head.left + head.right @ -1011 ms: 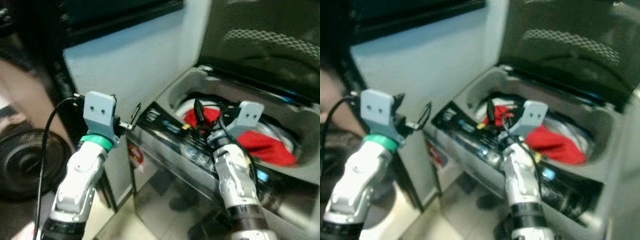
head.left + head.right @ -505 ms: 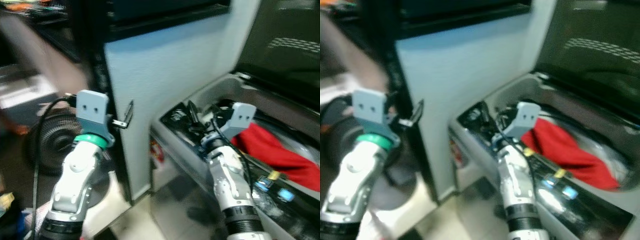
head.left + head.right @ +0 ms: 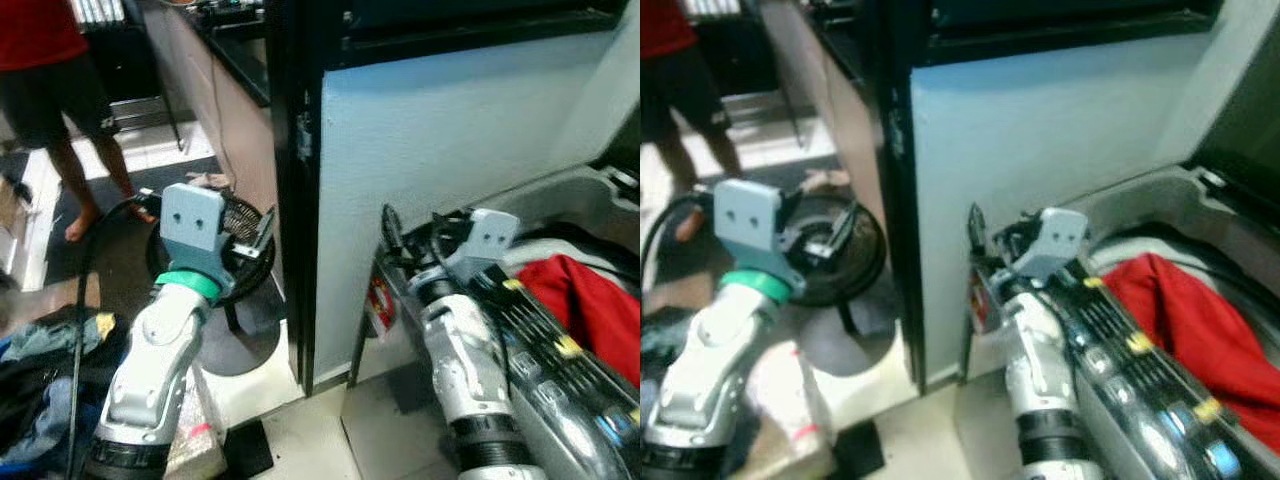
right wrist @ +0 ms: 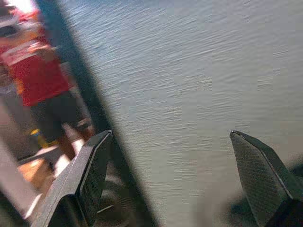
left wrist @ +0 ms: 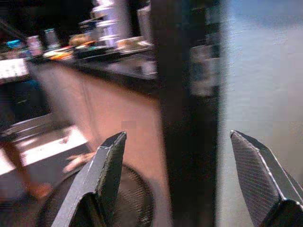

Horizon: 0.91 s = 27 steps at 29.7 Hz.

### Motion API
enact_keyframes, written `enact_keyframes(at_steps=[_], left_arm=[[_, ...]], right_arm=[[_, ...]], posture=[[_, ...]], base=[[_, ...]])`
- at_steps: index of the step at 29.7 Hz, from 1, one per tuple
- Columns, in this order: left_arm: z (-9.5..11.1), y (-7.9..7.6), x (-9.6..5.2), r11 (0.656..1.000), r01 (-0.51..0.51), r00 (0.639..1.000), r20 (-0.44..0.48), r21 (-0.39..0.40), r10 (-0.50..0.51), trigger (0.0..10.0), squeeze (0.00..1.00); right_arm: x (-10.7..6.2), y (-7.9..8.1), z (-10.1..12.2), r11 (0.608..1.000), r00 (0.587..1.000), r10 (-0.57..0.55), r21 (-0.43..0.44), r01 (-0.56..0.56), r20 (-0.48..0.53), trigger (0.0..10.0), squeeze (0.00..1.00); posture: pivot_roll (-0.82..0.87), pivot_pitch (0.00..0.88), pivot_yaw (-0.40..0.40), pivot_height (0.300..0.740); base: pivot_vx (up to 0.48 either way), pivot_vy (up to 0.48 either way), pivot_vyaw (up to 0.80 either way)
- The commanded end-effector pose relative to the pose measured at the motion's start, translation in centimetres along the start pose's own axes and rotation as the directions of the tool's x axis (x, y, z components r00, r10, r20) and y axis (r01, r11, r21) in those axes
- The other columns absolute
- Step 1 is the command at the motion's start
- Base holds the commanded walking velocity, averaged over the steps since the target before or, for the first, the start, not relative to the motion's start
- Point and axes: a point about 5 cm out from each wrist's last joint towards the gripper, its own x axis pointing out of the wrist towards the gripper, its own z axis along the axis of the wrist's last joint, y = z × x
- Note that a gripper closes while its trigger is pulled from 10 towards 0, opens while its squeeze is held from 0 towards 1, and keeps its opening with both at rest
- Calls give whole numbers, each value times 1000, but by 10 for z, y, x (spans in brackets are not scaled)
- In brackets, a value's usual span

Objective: Clothes washing

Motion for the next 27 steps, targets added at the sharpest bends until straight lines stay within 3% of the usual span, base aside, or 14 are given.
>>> enact_keyframes(at_steps=[1,10,13,27], left_arm=[[-4,0,-2,1000,-4,1000,-22,-7,4,10000,0],[-5,1,-2,1000,-18,999,-33,-18,17,10000,0],[-5,2,-2,1000,-22,999,-40,-21,21,10000,0],[-5,4,-1,999,-34,999,-41,-23,33,10000,0]], right_arm=[[-1,3,-5,1000,1000,2,14,-2,-19,10000,0],[-2,3,-5,1000,1000,-3,24,4,-13,10000,0],[-2,3,-5,1000,1000,-6,29,6,-11,10000,0],[-3,6,-6,999,1000,19,29,-18,-16,10000,0]], posture=[[60,0,22,740],[59,0,23,740],[59,0,23,740],[61,0,22,740]], base=[[0,0,769],[0,0,767],[0,0,0],[0,480,0]])
